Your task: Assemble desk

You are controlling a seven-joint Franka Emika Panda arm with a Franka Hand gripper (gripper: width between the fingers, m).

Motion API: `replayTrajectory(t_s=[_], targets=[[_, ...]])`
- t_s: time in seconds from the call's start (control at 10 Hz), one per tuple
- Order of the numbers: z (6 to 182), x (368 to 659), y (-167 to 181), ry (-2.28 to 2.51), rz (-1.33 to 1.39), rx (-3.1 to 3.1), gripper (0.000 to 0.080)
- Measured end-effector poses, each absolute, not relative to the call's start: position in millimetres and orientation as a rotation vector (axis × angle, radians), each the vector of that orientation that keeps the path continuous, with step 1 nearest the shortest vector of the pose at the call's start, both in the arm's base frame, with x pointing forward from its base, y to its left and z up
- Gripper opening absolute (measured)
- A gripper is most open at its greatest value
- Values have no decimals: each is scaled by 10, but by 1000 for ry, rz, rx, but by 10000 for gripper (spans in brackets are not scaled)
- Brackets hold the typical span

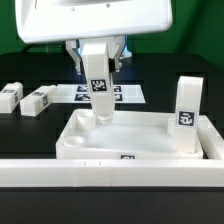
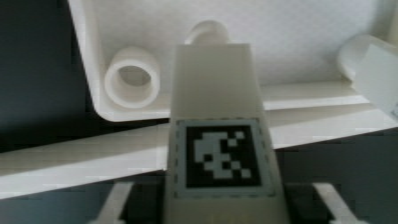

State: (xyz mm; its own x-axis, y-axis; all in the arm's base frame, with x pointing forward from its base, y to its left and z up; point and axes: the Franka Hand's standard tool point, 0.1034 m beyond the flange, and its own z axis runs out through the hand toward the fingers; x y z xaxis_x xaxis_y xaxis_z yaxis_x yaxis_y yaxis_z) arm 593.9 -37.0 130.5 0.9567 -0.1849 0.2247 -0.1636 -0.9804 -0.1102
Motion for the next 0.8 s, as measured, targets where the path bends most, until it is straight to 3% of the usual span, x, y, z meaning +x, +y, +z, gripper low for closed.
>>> replayTrajectory(t_s=[0.7, 0.8], targets=[[1299, 6049, -697, 171, -417, -3058, 291], [1323, 6085, -748, 168, -521, -3071, 291]])
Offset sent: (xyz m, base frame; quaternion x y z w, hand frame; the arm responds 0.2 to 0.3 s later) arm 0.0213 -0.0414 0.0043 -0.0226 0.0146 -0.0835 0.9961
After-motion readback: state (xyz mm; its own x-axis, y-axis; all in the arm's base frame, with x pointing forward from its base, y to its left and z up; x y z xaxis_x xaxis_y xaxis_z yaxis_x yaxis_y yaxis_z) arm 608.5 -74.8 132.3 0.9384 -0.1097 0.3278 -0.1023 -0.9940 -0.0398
